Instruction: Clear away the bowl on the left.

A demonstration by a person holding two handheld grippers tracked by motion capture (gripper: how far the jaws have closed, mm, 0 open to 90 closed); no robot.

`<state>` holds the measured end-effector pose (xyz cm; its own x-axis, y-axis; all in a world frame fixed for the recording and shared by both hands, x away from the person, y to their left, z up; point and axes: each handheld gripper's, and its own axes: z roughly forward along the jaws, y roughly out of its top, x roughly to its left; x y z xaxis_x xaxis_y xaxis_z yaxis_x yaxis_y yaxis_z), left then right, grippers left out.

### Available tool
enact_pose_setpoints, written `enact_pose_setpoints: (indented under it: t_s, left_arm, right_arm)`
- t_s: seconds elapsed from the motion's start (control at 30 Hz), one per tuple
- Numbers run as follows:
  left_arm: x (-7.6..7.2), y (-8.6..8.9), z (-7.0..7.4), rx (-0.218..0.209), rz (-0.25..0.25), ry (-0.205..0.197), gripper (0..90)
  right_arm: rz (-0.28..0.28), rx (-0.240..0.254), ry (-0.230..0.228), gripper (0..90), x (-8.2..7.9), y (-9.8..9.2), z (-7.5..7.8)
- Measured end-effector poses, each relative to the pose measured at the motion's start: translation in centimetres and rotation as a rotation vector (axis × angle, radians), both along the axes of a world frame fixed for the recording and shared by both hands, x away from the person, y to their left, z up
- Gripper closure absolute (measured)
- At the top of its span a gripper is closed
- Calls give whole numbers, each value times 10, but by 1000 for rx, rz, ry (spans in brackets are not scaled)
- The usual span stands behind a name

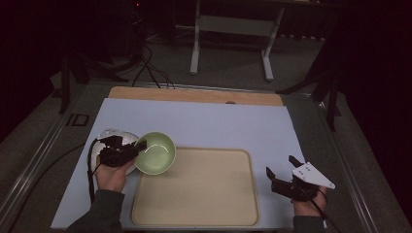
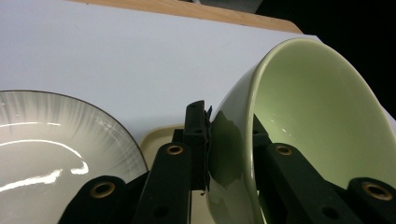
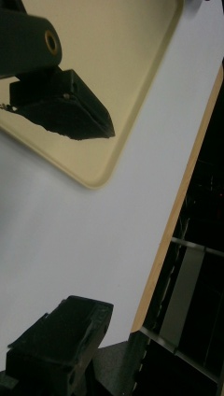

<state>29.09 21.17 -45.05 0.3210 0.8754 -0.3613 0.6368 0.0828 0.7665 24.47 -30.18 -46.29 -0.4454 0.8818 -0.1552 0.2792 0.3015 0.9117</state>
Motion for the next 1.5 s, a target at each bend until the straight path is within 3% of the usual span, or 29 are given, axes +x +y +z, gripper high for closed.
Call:
enact_pose_setpoints:
  t_s: [1.5]
  left_arm:
    - [2,-33,-7,23,-72,11,791]
  right_arm:
    - [0,-1,-1,133,0,0,0]
